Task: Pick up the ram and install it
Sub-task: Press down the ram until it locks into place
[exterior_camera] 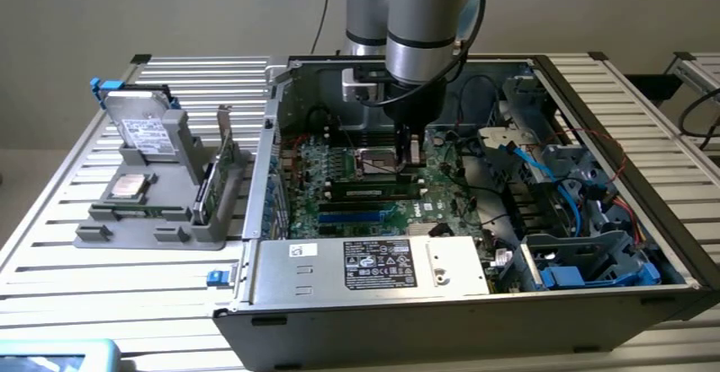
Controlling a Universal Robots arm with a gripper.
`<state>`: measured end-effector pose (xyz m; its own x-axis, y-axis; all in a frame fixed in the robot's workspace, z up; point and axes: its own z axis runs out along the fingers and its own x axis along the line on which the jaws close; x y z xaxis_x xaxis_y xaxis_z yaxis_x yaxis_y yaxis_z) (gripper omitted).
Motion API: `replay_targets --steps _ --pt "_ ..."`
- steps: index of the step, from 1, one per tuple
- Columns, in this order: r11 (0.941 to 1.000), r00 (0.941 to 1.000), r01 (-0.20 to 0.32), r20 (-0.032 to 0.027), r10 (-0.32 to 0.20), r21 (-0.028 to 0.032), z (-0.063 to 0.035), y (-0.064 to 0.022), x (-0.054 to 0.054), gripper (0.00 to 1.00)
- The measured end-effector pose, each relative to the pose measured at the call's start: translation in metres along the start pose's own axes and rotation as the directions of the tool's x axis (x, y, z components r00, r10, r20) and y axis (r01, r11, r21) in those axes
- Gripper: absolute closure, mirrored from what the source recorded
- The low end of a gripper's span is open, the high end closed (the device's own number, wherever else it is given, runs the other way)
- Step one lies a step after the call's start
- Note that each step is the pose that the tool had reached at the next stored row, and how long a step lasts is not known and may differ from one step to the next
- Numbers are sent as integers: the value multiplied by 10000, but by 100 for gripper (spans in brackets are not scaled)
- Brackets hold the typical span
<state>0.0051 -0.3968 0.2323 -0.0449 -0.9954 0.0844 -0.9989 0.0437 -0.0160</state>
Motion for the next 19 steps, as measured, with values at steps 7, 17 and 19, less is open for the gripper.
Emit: replay_targets --steps 7,17,19 --pt "10000 10000 -2 1 2 15 2 -1 11 89" --pt "10000 10000 -5 4 4 55 21 2 9 89" --pt "10000 10000 -5 4 5 55 26 2 9 89"
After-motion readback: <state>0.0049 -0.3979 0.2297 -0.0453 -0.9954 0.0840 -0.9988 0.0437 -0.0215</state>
